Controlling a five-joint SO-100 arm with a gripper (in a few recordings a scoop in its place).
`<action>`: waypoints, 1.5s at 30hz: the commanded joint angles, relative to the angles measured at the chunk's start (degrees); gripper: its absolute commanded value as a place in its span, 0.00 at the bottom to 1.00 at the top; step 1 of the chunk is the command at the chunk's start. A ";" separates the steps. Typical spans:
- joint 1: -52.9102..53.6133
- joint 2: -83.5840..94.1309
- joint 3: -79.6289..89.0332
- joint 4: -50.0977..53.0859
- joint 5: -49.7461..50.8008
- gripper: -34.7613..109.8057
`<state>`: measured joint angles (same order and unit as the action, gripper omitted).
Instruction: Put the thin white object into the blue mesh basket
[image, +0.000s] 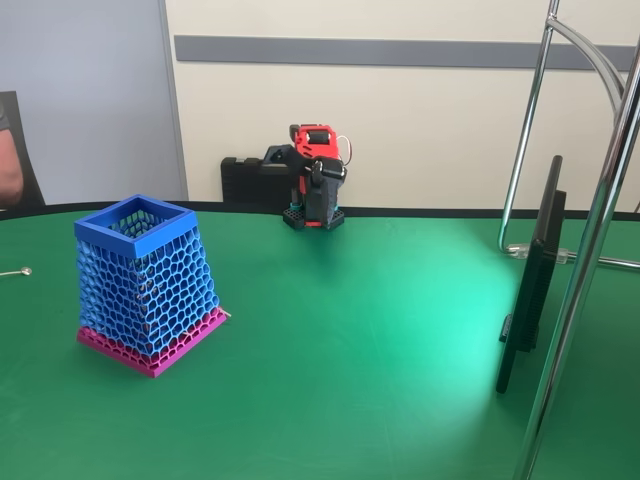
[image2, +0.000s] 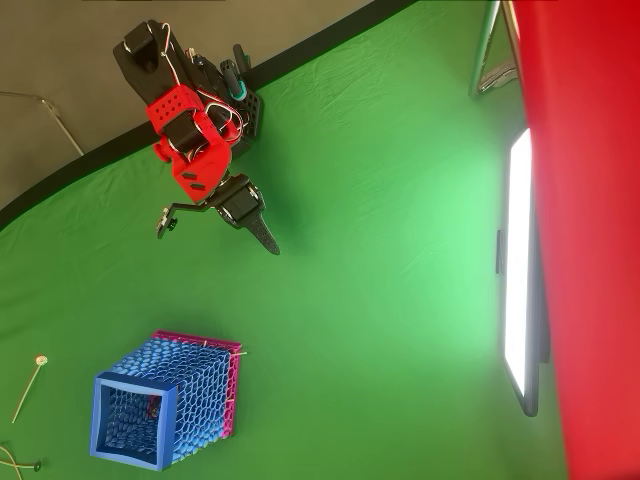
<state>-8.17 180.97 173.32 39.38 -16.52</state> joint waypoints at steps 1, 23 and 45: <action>-0.53 4.75 2.20 2.90 1.76 0.26; -0.09 9.58 3.34 9.76 7.73 0.26; -0.09 9.58 3.34 9.76 7.73 0.26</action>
<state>-8.26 190.11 176.22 49.04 -9.23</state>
